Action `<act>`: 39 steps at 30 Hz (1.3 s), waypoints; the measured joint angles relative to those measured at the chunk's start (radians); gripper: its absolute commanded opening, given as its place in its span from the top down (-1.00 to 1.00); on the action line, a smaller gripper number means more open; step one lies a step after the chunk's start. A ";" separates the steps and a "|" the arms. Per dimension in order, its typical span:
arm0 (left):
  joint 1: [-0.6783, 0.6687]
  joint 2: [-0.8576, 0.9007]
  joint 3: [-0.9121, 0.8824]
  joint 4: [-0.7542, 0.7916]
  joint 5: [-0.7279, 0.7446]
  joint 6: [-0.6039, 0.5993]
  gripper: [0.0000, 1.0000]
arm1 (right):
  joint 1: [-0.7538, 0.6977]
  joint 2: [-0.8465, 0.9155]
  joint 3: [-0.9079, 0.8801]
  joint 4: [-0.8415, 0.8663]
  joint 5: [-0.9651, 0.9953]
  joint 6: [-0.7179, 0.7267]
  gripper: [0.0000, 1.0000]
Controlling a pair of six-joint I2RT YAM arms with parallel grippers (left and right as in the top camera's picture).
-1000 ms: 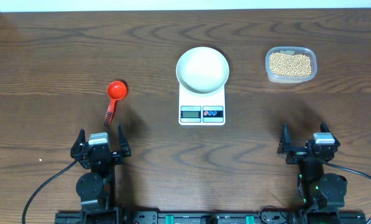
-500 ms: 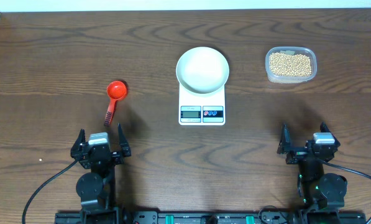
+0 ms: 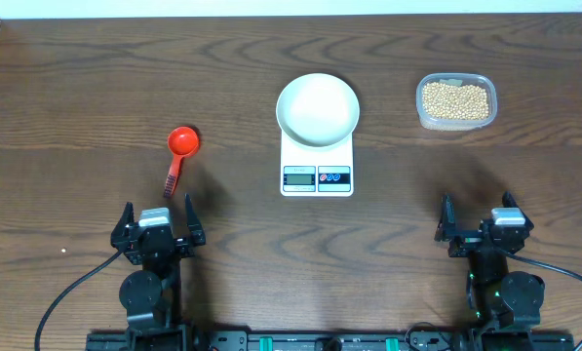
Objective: Scoop item into bowl and weigh 50g on scale
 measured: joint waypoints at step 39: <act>0.137 1.277 0.624 -0.164 0.251 -0.062 -0.96 | 0.001 0.000 0.000 0.000 0.000 -0.003 -0.99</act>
